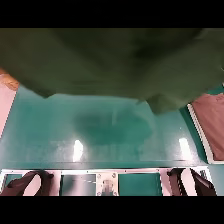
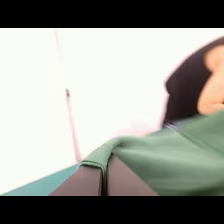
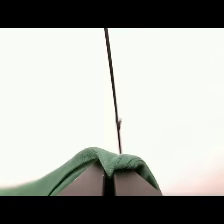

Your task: Fold the shirts.

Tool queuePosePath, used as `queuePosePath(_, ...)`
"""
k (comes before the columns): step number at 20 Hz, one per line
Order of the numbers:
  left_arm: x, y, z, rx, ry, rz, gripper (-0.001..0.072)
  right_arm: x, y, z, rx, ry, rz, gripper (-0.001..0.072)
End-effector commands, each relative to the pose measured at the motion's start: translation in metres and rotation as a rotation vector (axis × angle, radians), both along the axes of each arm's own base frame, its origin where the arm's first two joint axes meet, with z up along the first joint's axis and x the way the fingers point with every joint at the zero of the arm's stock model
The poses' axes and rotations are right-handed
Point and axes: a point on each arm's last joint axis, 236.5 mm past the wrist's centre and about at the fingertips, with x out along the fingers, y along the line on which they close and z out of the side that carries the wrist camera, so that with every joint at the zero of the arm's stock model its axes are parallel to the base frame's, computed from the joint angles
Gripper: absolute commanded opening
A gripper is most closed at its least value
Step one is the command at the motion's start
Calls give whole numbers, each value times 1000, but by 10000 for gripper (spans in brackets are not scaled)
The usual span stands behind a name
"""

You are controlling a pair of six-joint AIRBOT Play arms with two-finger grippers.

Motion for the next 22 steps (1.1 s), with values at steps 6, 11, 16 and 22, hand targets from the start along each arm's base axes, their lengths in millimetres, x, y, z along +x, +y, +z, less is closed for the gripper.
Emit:
queuePosePath(6,107,53,-134,-24,432,122,23,75,-44,-119,217,241,82,19)
queuePosePath(11,202,33,-341,-97,856,-41,22,163,-65,-324,390,575,127,19)
queuePosePath(16,284,16,-485,-175,1024,42,22,247,-75,-486,467,834,65,19)
queuePosePath(22,351,35,-505,-281,966,143,21,348,-94,-528,500,898,150,19)
